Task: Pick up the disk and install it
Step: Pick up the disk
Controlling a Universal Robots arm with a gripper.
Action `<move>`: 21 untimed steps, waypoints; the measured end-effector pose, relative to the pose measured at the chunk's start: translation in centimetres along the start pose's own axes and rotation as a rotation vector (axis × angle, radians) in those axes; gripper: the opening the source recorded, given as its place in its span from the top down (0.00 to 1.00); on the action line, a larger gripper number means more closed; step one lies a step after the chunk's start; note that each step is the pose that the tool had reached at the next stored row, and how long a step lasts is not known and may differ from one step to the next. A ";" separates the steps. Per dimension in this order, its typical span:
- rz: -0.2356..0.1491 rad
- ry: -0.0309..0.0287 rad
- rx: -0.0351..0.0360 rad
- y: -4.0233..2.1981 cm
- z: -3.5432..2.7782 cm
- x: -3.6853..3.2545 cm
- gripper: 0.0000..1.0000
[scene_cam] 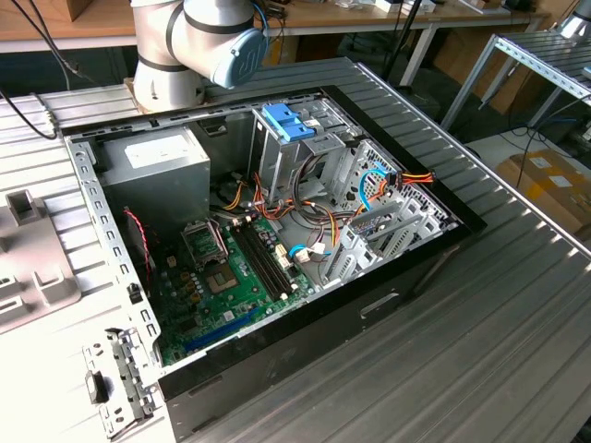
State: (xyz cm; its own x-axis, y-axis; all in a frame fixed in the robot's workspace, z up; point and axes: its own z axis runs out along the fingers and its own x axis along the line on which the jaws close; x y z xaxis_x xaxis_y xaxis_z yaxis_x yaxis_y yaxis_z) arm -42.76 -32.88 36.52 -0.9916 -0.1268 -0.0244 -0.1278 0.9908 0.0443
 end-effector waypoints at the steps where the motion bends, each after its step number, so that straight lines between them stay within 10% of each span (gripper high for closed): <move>1: -0.001 0.0000 -0.0001 0.00 0.00 0.00 0.89; 21: -0.030 0.0013 -0.0007 0.00 0.02 0.00 0.89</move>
State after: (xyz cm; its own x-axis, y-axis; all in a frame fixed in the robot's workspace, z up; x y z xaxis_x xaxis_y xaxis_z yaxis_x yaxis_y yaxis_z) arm -42.76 -32.88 36.49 -0.9874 -0.1566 -0.0244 -0.1575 0.9865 0.0443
